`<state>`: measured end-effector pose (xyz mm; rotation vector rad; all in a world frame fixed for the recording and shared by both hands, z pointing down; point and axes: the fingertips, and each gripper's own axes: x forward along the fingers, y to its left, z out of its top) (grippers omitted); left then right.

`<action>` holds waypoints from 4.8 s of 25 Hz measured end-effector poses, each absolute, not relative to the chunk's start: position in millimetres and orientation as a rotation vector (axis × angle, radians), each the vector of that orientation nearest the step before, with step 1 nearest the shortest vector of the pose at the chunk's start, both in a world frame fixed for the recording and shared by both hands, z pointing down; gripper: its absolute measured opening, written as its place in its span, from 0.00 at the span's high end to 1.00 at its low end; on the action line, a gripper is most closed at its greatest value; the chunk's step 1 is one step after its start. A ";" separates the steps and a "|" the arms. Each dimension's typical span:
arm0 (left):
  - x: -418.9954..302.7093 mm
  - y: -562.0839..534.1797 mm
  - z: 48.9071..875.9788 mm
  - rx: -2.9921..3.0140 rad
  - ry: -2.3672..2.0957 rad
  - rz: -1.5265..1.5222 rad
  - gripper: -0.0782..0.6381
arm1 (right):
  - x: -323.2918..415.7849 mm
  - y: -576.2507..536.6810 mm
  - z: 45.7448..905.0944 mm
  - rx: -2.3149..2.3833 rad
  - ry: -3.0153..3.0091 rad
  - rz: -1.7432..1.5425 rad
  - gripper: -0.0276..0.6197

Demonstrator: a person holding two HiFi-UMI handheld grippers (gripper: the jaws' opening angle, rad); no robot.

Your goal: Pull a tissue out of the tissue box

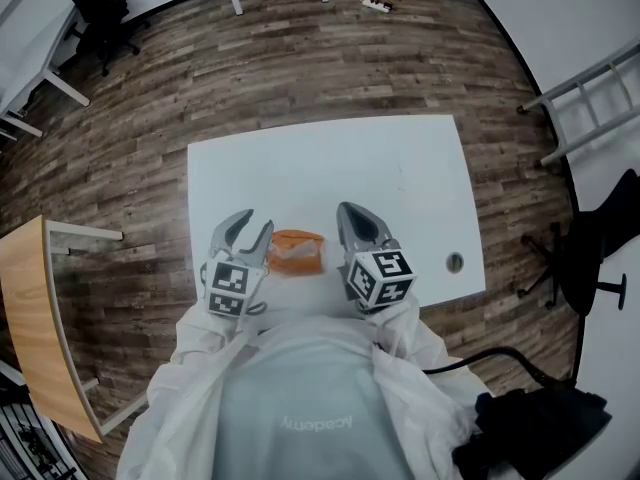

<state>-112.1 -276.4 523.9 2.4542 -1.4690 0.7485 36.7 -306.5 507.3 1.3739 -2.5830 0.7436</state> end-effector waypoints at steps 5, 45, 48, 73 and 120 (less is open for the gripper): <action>-97.5 -271.2 538.8 2.498 -1.334 0.825 0.53 | 41.2 -303.6 508.2 1.384 -2.577 0.746 0.95; -42.6 -219.0 666.0 2.470 -0.669 1.169 0.59 | 65.7 -279.6 509.8 1.484 -2.500 0.748 0.95; -45.2 -216.9 668.2 2.463 -0.671 1.180 0.64 | 64.8 -278.9 510.2 1.485 -2.499 0.754 0.95; -55.9 -213.5 671.6 2.400 -0.703 1.135 0.89 | 40.8 -278.8 544.3 1.388 -2.469 0.816 0.95; -65.4 -207.3 656.7 2.407 -0.739 1.137 0.89 | -19.4 -225.3 684.5 0.794 -2.281 1.034 0.95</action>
